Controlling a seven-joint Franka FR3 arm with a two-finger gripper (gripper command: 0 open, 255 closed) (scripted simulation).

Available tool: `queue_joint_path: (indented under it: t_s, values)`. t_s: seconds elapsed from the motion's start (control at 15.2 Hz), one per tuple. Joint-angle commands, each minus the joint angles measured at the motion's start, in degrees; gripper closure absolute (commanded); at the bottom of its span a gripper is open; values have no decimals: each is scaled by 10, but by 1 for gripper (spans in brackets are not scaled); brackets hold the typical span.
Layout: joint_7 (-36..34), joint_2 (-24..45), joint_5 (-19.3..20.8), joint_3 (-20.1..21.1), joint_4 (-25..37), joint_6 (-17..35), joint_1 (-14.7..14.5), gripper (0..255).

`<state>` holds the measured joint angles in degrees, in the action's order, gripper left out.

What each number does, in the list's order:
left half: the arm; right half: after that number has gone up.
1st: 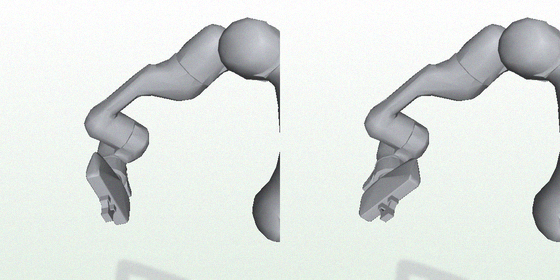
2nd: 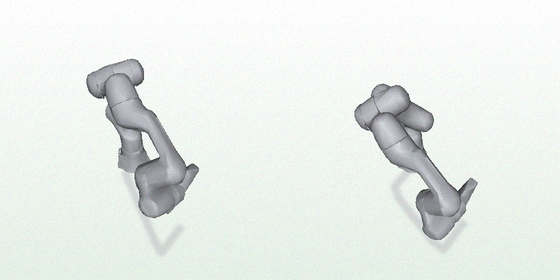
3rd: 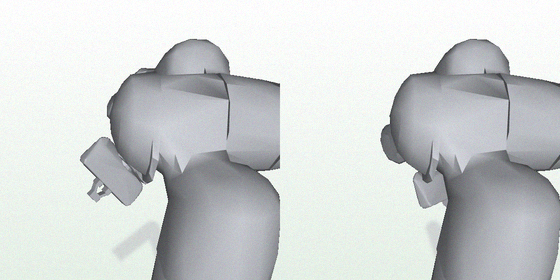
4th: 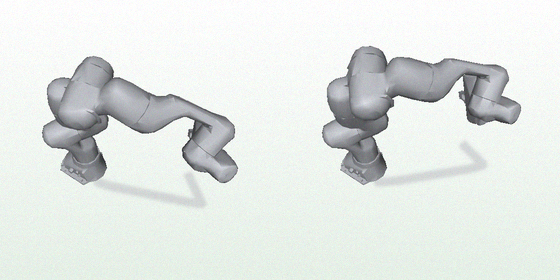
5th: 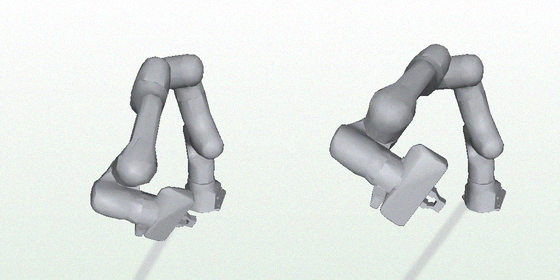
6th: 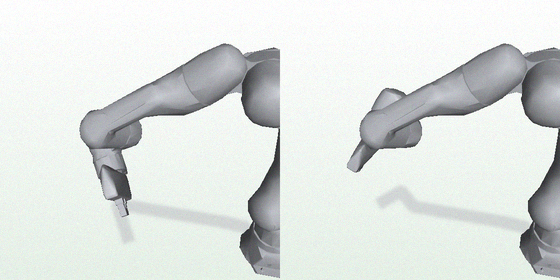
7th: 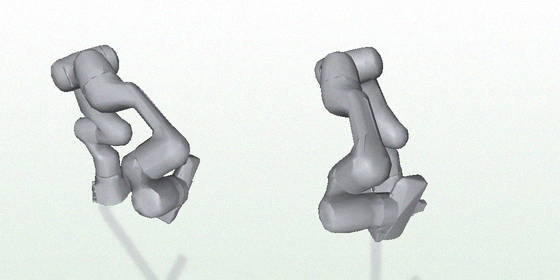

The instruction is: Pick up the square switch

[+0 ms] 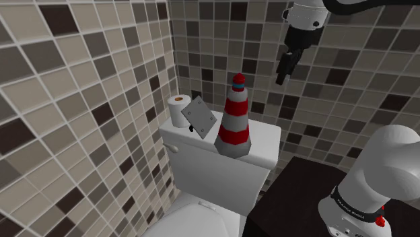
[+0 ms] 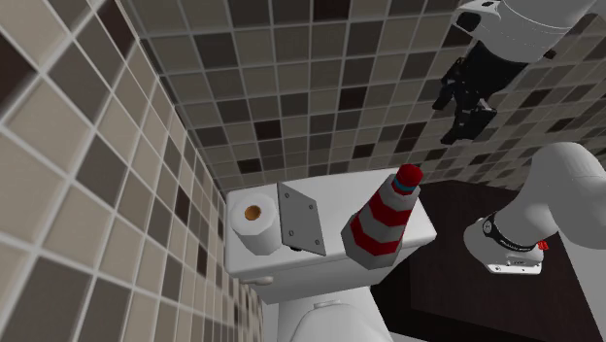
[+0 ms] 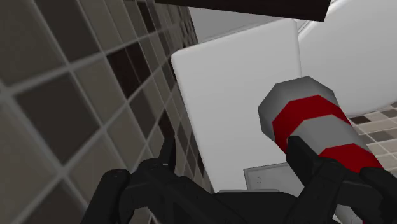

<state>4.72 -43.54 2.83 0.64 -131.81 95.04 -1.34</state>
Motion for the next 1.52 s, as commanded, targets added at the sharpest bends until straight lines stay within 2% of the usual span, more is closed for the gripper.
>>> queue_joint_path:
  t_s: [0.0,0.26,0.53,0.73,0.86,0.99,1.19,1.32,1.45]
  values:
    - [0,0,0,0,0,0,0,0]
    - [-102,-14,24,94,-55,98,4,0]
    - [-216,4,65,197,-86,187,25,0]
    - [-314,35,112,285,-90,242,60,0]
    - [-386,62,153,351,-82,269,96,0]
    - [-463,93,203,424,-66,286,144,0]
    - [-586,147,295,554,-26,287,243,0]
    - [-659,172,349,674,10,276,349,0]
    - [-720,179,394,815,51,259,482,0]
